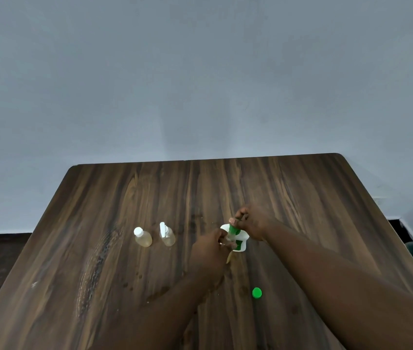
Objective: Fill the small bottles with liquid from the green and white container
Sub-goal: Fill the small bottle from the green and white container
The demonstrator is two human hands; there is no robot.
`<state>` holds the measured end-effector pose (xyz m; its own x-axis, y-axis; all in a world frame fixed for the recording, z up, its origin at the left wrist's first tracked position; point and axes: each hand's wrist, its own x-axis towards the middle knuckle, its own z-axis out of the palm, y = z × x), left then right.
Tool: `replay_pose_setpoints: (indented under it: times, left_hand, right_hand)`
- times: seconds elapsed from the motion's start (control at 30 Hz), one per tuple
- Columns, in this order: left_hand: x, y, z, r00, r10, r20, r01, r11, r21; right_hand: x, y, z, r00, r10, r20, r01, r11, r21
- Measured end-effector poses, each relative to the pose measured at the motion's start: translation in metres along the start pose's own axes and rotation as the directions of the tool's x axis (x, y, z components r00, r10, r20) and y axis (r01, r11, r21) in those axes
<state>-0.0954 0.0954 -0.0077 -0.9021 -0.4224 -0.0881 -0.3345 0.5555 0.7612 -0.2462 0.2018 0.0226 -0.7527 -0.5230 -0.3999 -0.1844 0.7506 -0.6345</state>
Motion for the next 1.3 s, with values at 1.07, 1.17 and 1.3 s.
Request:
replay_pose_setpoints:
  times: [1.07, 1.17, 1.3]
  left_hand:
    - [0.0015, 0.0018, 0.0003, 1.000, -0.030, 0.007, 0.030, 1.000, -0.005]
    - [0.0023, 0.0026, 0.0000, 1.000, -0.011, 0.006, 0.011, 1.000, -0.017]
    - [0.0043, 0.0031, -0.0002, 1.000, -0.003, -0.014, 0.003, 1.000, -0.007]
  right_hand:
    - [-0.0044, -0.0017, -0.0027, 0.997, 0.068, -0.033, -0.068, 0.998, -0.012]
    - [-0.0025, -0.0045, -0.0081, 0.997, 0.076, -0.020, -0.076, 0.997, -0.016]
    - [-0.0009, -0.0061, -0.0090, 0.997, 0.068, -0.029, -0.068, 0.998, -0.015]
